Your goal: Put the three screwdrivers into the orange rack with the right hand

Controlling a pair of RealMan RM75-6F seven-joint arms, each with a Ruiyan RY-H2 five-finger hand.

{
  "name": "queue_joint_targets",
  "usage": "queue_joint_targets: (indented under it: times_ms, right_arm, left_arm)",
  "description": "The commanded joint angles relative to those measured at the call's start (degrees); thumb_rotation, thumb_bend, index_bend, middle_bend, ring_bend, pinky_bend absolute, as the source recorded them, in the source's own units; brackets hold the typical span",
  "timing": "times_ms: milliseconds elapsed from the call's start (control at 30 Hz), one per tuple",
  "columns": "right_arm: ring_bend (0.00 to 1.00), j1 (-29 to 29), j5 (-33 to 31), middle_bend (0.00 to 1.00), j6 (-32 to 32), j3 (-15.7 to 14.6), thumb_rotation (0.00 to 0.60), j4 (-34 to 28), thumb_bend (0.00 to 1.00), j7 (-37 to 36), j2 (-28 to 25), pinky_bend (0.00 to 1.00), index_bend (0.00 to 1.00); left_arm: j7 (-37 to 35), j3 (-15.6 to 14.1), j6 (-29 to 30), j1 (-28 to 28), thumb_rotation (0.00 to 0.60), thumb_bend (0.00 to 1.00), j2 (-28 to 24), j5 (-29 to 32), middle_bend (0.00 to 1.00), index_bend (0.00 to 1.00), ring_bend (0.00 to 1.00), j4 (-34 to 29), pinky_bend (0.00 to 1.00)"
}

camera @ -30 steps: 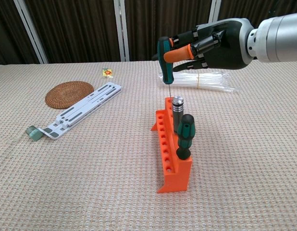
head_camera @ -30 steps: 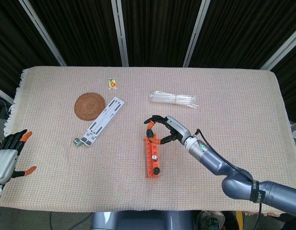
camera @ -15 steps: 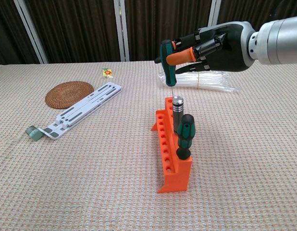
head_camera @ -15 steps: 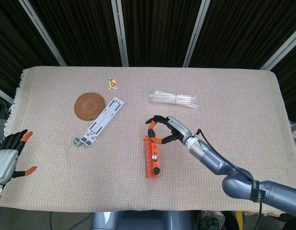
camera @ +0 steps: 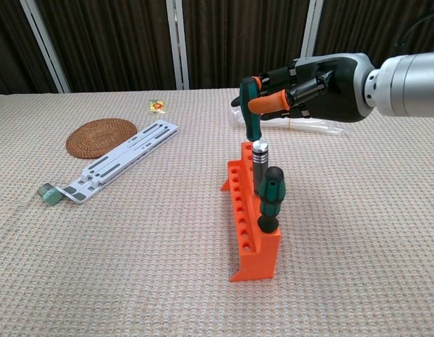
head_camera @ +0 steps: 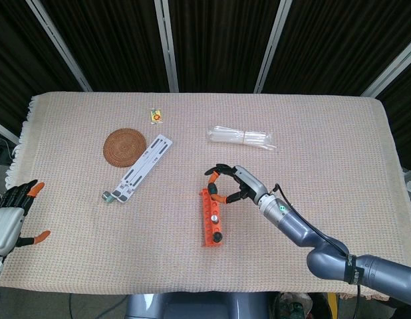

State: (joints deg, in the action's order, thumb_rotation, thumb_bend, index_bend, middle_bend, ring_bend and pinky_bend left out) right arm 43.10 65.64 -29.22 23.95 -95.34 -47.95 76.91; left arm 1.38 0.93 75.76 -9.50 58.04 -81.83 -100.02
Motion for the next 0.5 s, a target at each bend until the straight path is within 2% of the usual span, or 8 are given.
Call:
queue_joint_targets:
  times_ms: [33,167,500]
  right_arm:
    - [0.0,-0.4,0.7,0.23,-0.4,-0.4,0.6,0.3,0.4,-0.4,0.5,0.0,0.67]
    - [0.0,-0.9,1.7,0.23,-1.1,-1.0,0.6,0.7,0.38,-1.0,1.2,0.0,0.67]
    - [0.0,-1.5,3.6,0.22,-2.7,-2.8,0.6,1.7,0.24,-1.3,3.0,0.0,0.64]
  left_arm:
    - [-0.1,0.0,0.0,0.0,0.6,0.15,0.0,-0.1,0.0,0.01,0.0,0.0,0.0]
    - [-0.3,0.0,0.0,0.0,0.6,0.15,0.0,-0.1,0.0,0.01,0.0,0.2,0.0]
    - [-0.7,-0.1,0.0,0.0,0.6,0.15,0.2,-0.4,0.0,0.01,0.0,0.6,0.0]
